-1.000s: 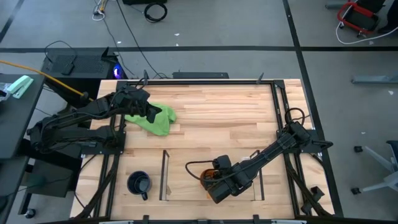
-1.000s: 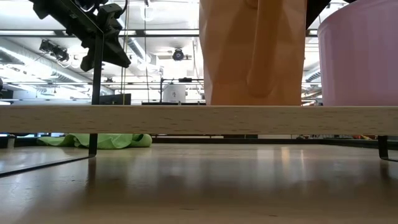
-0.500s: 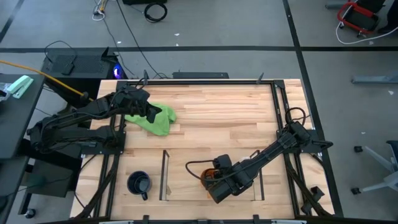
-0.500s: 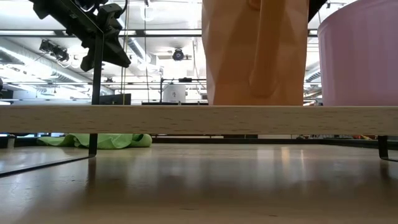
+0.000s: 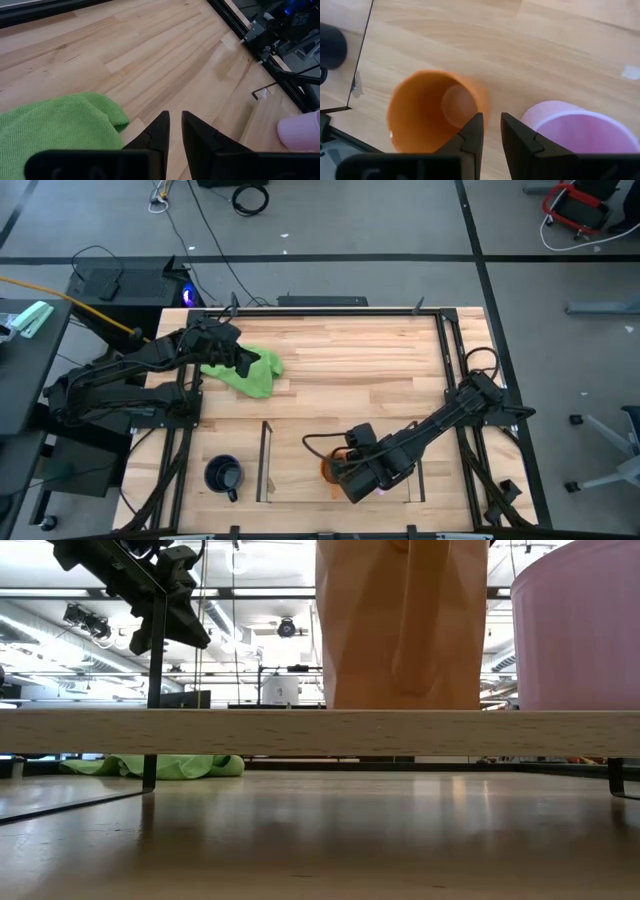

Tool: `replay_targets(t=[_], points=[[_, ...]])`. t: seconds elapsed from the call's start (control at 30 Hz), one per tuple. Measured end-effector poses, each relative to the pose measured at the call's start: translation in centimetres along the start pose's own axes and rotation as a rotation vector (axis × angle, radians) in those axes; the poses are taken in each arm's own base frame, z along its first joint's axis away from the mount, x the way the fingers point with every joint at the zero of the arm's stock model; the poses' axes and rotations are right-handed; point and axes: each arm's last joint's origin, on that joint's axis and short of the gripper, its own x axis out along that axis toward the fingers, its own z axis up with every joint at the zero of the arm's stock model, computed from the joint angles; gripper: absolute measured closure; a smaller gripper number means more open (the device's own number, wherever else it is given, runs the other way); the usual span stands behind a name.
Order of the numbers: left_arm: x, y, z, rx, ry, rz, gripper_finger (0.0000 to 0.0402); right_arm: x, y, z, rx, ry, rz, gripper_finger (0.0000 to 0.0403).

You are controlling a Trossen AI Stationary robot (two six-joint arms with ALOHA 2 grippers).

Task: Stack small to large cups/mugs on shelf
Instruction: Put the black cup on the shelf

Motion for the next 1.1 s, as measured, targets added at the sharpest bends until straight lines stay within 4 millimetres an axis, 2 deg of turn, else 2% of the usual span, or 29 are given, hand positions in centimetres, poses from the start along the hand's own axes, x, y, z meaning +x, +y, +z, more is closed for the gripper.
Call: replay_targets(t=[0.13, 0.3, 0.47, 0.6, 0.8, 0.97, 1.1], points=[[0.0, 0.0, 0.0, 0.000, 0.001, 0.000, 0.0348, -1.6, -0.7, 0.7, -0.021, 0.003, 0.014, 0.0329], [0.0, -0.1, 0.0, -0.014, 0.011, -0.020, 0.0342, -4.8, -1.7, 2.2, -0.102, -0.013, 0.101, 0.0329], [-0.3, -1.1, 0.3, -0.051, 0.050, -0.245, 0.0338, -8.3, -3.2, 4.0, -0.164, -0.094, 0.203, 0.0329], [-1.4, -2.5, 1.0, -0.037, 0.003, -0.456, 0.0342, -10.5, -4.4, 5.4, -0.187, -0.217, 0.267, 0.0329], [-5.5, -4.2, 2.1, -0.040, -0.128, -0.623, 0.0353, -12.3, -5.5, 6.6, -0.267, -0.347, 0.299, 0.0329], [-10.9, -5.8, 3.8, -0.053, -0.291, -0.714, 0.0358, -12.8, -6.3, 7.0, -0.434, -0.377, 0.259, 0.0329], [-15.4, -6.7, 5.2, -0.083, -0.393, -0.671, 0.0362, -13.3, -7.5, 7.3, -0.503, -0.380, 0.198, 0.0329]])
